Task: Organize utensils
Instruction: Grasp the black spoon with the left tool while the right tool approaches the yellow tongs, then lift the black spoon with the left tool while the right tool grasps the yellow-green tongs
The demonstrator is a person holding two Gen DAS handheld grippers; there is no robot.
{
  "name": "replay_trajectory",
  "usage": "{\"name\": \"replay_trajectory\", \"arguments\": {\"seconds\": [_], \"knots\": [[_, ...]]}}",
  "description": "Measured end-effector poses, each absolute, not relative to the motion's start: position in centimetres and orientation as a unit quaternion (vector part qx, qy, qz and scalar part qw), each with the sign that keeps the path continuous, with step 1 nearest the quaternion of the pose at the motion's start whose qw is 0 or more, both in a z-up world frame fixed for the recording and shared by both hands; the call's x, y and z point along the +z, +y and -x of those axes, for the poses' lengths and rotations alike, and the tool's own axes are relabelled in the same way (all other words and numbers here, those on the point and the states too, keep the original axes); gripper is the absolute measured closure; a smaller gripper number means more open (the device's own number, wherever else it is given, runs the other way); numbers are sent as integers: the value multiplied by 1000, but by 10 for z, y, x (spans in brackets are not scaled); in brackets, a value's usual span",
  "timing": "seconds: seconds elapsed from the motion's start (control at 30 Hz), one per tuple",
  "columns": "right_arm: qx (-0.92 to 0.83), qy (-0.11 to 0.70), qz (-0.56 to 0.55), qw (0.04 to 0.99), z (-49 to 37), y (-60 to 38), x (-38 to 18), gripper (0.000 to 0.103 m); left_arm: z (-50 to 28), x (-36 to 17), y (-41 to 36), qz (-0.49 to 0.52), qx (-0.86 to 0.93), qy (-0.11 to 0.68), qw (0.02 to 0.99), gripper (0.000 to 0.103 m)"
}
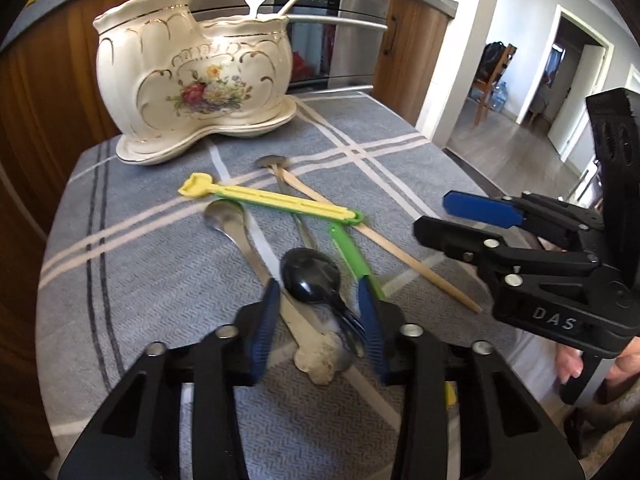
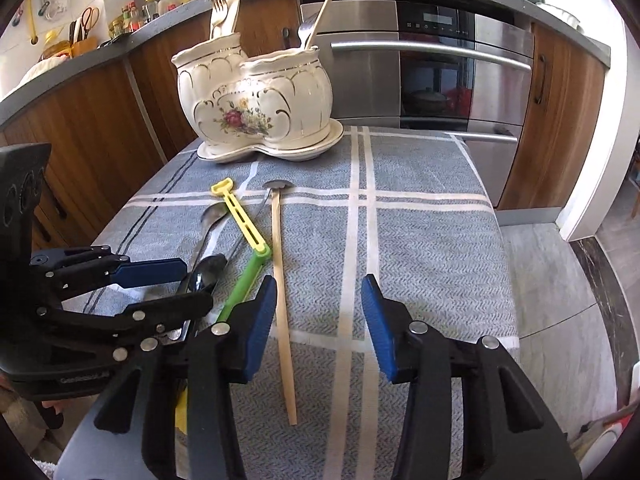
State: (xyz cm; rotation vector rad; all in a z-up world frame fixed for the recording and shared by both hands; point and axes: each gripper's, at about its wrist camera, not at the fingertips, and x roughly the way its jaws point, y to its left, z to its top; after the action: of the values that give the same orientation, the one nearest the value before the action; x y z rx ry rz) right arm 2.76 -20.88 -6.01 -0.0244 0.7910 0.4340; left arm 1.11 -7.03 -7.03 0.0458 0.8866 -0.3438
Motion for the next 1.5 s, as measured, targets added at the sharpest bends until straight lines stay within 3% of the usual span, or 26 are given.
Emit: {"name": "replay_trajectory", "arguments": {"seconds": [0.03, 0.17, 0.27, 0.57, 0.73, 0.9, 1.2, 1.23, 1.5], "knots": [[211, 380, 12, 900, -28, -209, -59, 59, -13, -70, -69, -23, -167, 429, 888, 85], [223, 376, 19, 899, -34, -204, -54, 59, -17, -70, -60, -16, -171, 430, 886, 90], [230, 375, 30, 897, -42, -197, -49, 59, -16, -64, -55, -22, -173, 422, 890, 102], [264, 381, 37, 885, -62, -171, -41, 59, -19, -61, -35, 16, -181, 435, 882, 102], [260, 385, 28, 885, -64, -173, -43, 59, -14, -63, -52, 9, -208, 437, 875, 81], [255, 387, 24, 886, -62, -180, -44, 59, -20, -68, -58, 9, -197, 446, 873, 80], [253, 381, 19, 889, -61, -186, -40, 59, -41, -73, -58, 43, -186, 461, 867, 81], [253, 380, 19, 889, -61, -186, -40, 59, -42, -73, -56, 49, -185, 463, 866, 87], [260, 386, 29, 885, -64, -176, -44, 59, -44, -69, -40, 66, -187, 456, 867, 98]]}}
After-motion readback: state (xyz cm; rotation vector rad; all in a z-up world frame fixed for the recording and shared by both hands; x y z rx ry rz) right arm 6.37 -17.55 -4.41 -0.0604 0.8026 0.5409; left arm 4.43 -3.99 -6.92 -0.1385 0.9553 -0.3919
